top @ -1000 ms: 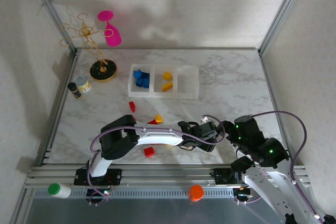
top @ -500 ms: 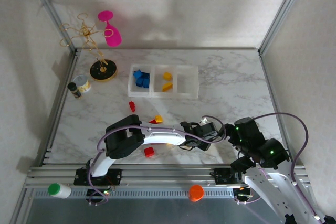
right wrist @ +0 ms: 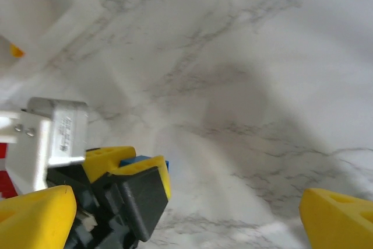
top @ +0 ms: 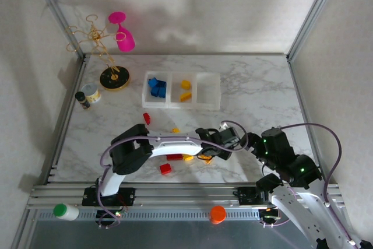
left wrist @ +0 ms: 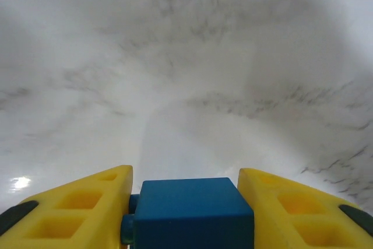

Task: Sort the legos into containers by color
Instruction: Pick up the lego from the middle-left of the table, then place the lego in the container.

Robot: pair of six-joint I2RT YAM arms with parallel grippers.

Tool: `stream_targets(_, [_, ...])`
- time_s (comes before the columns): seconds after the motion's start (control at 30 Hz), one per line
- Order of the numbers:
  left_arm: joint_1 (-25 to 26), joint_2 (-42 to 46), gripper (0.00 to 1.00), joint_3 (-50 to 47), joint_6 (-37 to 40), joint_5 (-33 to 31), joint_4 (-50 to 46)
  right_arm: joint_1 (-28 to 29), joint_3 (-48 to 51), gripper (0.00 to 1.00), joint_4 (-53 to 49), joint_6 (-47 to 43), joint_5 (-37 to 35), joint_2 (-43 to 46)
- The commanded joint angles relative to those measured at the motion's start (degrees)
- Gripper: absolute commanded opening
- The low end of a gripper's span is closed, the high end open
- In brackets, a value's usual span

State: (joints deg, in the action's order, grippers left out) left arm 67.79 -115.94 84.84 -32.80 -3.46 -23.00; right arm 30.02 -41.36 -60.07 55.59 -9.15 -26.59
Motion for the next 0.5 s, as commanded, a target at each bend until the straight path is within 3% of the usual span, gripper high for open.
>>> stream_targets(0.0, [-3.27,8.6,0.43,-1.09,0.46,-2.5,-0.55,0.05,-1.35,0.99,6.03,-2.92,2.01,-0.06])
stream_targets(0.2, [-10.45,17.53,0.44,-4.73,0.78,-7.42,-1.12,0.07,-1.2,0.99,13.95,-7.29,5.9,-4.21])
stream_targets(0.47, [-23.04,22.54,0.44,-7.46,2.63,-14.21,-1.45,0.12,2.74,0.99,33.03,-12.61,15.41,-13.56])
